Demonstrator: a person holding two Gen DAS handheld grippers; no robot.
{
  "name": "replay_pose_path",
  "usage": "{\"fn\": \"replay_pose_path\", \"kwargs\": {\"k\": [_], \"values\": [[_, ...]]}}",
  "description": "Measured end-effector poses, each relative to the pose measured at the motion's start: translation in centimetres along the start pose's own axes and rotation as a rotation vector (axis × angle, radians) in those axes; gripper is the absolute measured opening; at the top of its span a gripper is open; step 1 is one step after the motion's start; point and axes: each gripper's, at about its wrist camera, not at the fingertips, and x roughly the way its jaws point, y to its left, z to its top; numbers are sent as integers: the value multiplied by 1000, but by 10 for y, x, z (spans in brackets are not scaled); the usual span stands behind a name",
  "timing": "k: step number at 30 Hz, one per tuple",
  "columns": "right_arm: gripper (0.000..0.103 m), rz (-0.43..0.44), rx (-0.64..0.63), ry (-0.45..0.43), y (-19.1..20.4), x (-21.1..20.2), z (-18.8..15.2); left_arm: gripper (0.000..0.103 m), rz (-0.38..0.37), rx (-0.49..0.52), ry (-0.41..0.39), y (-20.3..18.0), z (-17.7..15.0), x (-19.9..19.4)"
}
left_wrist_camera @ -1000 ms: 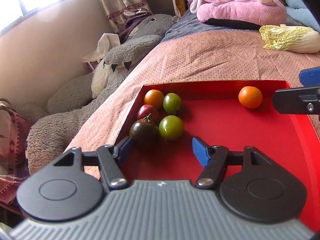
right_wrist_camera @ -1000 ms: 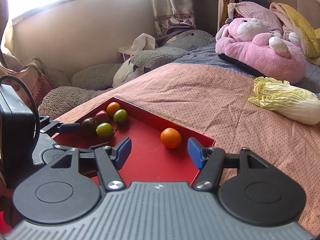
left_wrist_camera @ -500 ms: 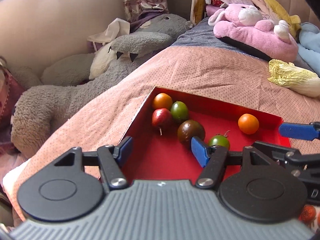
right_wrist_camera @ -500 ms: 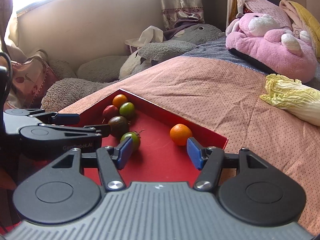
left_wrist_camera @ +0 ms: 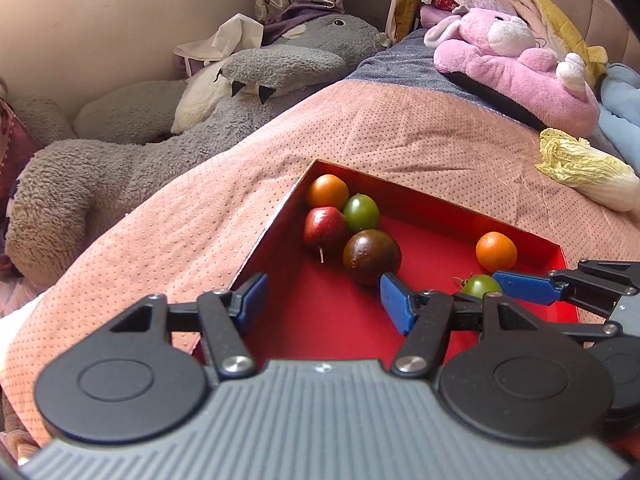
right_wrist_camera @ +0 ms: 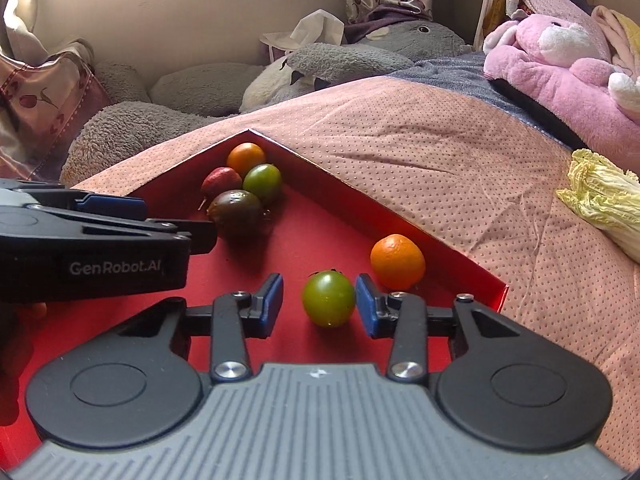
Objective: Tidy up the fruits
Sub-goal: 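Move both open tools over the red tray toward the tomatoes, then close the right tool on a green tomato in the tray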
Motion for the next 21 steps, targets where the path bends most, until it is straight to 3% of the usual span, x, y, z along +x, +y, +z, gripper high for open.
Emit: {"fn": "replay_pose_path", "kwargs": {"k": [6, 14, 21], "values": [[34, 11, 19, -5, -6, -5, -11, 64, -38, 39, -9, -8, -1, 0], [34, 31, 25, -8, -3, -25, -29, 65, 27, 159, -4, -28, -3, 18], [34, 30, 30, -7, -4, -28, -31, 64, 10, 197, 1, -36, 1, 34]]}}
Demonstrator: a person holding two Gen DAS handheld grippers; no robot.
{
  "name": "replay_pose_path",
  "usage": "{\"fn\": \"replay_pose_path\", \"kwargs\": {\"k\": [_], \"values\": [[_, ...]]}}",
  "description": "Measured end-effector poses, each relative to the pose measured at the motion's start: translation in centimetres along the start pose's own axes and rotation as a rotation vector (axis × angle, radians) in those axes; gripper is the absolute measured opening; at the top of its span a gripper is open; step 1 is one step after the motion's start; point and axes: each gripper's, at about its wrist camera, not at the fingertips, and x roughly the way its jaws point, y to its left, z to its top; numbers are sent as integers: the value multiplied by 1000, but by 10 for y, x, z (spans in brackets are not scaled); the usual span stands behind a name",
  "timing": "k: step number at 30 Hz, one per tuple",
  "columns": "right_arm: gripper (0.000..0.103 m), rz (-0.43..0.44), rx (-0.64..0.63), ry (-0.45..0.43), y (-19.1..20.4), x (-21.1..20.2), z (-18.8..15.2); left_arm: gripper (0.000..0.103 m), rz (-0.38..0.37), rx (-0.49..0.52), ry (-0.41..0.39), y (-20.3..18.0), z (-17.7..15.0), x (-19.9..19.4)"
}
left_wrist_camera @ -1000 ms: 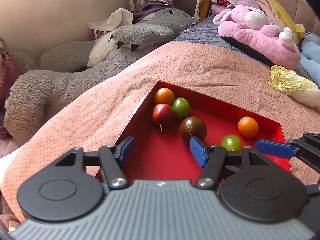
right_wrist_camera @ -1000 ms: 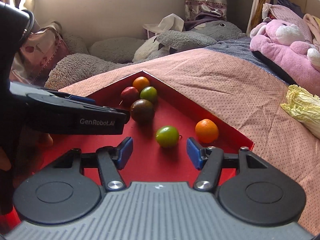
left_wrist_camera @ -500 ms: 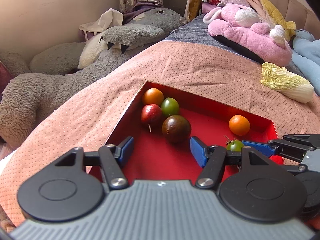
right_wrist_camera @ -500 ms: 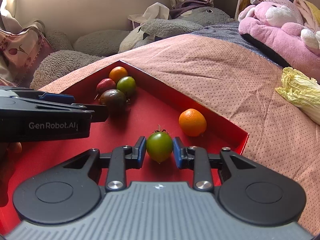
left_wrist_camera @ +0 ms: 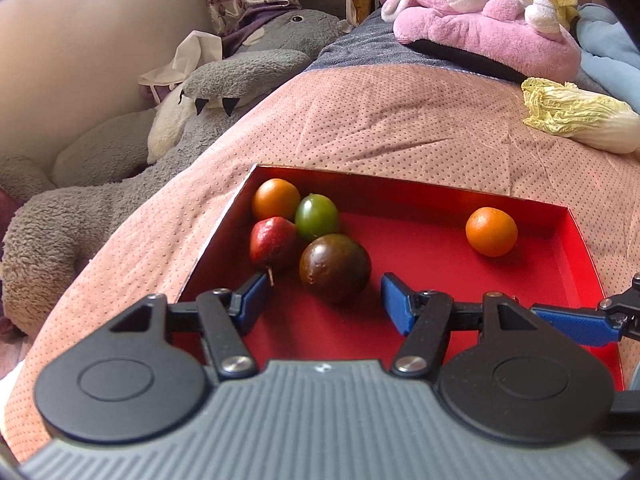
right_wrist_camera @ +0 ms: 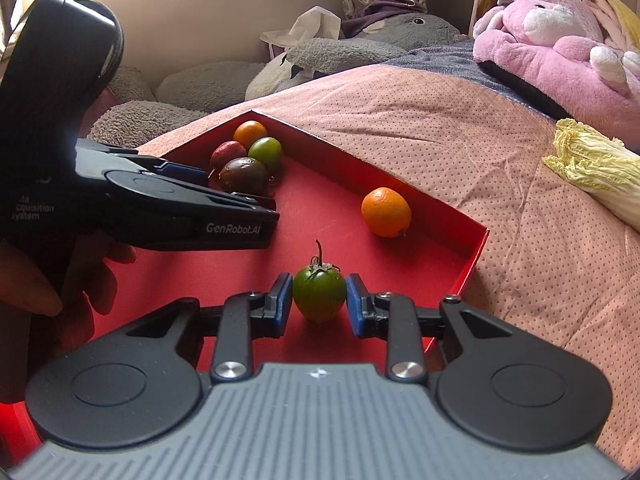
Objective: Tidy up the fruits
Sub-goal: 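Close the right tool on a green tomato in the tray, then close the left tool on a dark brown tomato in the tray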
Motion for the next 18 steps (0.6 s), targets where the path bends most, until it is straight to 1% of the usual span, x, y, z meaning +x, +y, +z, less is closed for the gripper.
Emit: {"fn": "replay_pose_path", "kwargs": {"k": [3, 5, 7, 13, 18], "values": [[34, -1, 5, -2, 0, 1, 0, 64, -8, -16, 1, -2, 2, 2], [34, -2, 10, -3, -1, 2, 0, 62, -29, -23, 2, -6, 4, 2], [34, -5, 11, -4, 0, 2, 0, 40, -57, -14, -1, -8, 5, 2], [34, -8, 13, -2, 1, -2, 0, 39, -64, -48, 0, -6, 8, 2], [34, -6, 23, -7, 1, -8, -3, 39, -60, -56, -4, -4, 8, -1]]}}
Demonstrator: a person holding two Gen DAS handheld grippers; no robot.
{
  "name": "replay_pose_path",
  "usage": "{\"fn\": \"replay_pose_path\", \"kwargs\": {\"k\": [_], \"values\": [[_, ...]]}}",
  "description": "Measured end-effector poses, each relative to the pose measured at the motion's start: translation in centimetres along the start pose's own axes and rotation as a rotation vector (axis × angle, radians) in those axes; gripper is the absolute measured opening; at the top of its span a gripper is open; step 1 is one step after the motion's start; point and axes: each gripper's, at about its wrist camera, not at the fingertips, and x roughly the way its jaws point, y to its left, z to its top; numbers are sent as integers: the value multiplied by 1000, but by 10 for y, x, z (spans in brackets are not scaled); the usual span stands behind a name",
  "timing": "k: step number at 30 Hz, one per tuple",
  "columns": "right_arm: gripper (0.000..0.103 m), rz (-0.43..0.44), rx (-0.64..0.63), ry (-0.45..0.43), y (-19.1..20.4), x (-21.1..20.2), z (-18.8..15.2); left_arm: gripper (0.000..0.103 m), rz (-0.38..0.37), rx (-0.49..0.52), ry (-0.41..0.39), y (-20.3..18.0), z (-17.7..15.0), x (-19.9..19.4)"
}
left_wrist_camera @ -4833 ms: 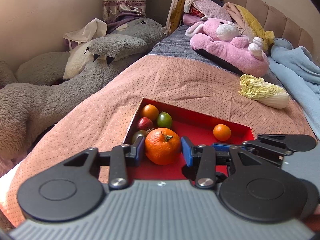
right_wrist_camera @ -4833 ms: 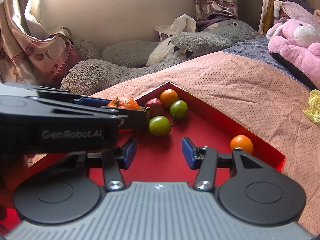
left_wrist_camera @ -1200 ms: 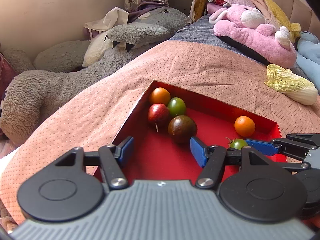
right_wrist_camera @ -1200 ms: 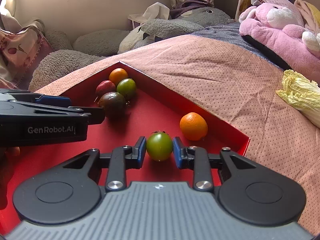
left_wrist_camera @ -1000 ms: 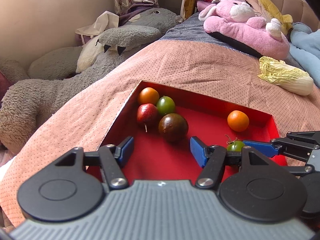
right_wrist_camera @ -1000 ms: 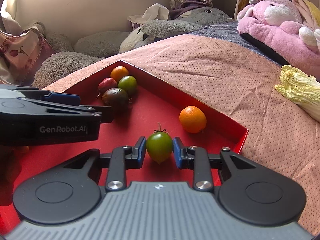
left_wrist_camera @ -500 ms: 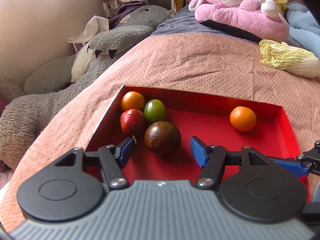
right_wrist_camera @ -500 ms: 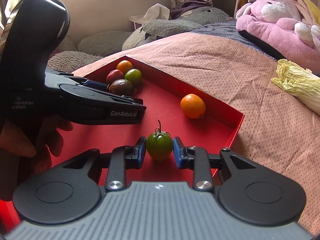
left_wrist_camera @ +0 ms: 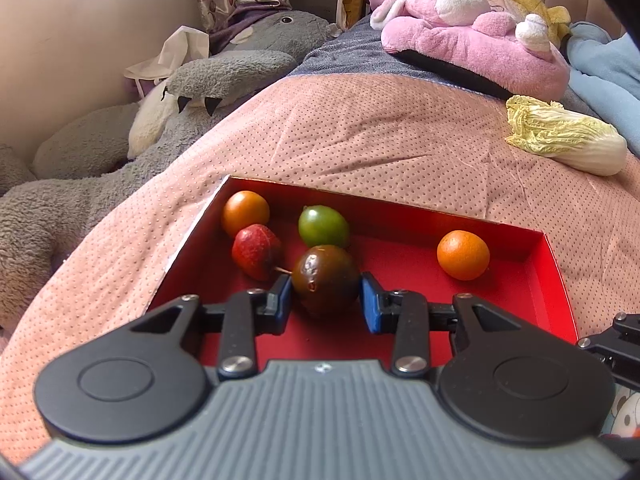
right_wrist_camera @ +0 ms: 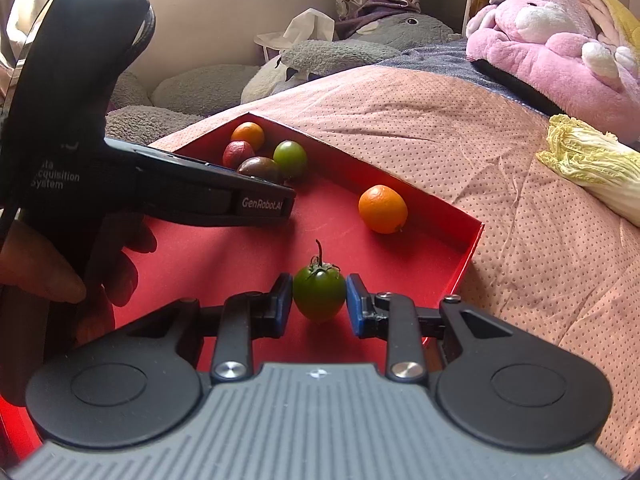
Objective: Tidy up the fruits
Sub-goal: 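Close the left tool on a dark brown tomato in the tray, then lift the green tomato with the right tool while the left tool lifts the brown tomato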
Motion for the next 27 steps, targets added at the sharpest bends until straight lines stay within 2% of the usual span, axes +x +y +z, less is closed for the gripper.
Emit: {"fn": "replay_pose_path", "kwargs": {"k": [14, 27], "values": [[34, 18, 47, -18, 4, -34, -18, 39, 5, -21, -19, 7, -6, -26], [34, 36, 40, -45, 14, -69, -36, 39, 27, -29, -30, 6, -17, -56]]}}
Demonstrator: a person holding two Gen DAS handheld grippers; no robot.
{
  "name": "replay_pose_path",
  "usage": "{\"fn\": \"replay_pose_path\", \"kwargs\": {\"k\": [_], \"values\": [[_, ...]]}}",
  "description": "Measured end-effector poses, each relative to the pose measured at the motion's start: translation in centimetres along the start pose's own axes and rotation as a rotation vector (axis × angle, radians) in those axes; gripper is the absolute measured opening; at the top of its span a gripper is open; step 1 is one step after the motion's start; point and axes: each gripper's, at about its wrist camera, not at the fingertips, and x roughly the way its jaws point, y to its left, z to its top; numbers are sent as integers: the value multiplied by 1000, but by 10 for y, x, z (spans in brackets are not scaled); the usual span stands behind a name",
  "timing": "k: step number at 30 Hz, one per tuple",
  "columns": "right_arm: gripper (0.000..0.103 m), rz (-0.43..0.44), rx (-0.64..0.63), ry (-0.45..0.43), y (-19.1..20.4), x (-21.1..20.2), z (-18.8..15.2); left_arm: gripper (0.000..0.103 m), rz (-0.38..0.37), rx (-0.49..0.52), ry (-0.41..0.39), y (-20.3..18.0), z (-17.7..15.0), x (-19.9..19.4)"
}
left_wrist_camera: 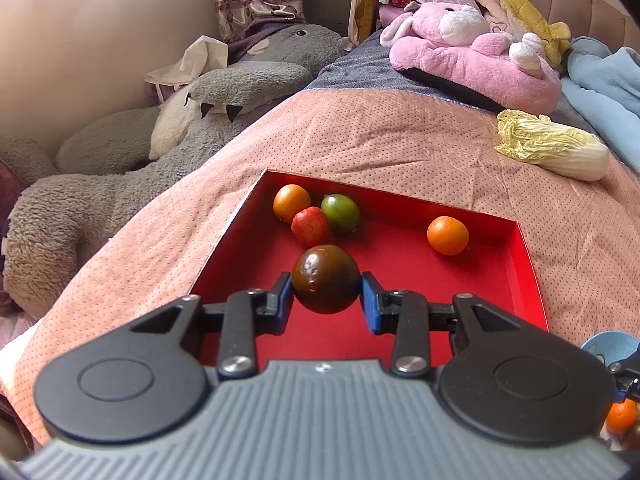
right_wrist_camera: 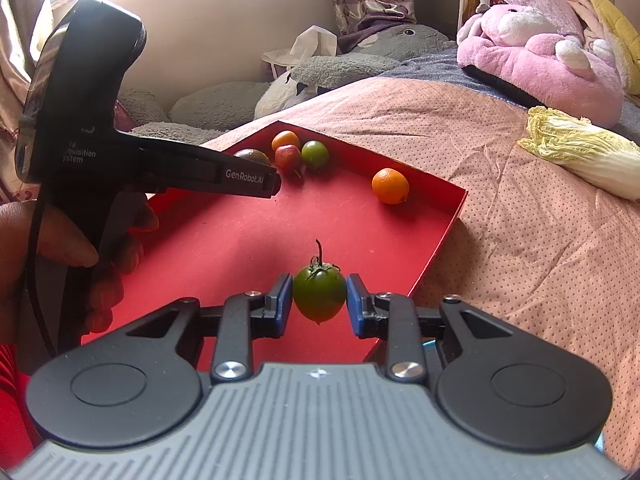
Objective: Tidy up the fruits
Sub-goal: 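Lift the green tomato with the right tool while the left tool lifts the brown tomato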
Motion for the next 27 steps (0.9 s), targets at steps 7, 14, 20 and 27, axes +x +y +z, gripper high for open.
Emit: {"fn": "replay_pose_path", "kwargs": {"k": [7, 14, 20, 27], "values": [[34, 21, -9, -18, 3, -15, -4, 39, 18, 10, -11, -5, -3, -11], [34, 24, -17, -34, 3, -29, -5, 39, 28, 20, -19, -12, -6, -18], [34, 12, -3, -51, -4, -39, -6, 39, 29, 35, -25, -16, -7, -22], [34, -12, 19, -58, -17, -52, -15, 39, 3, 67, -38, -31, -11, -29]]}}
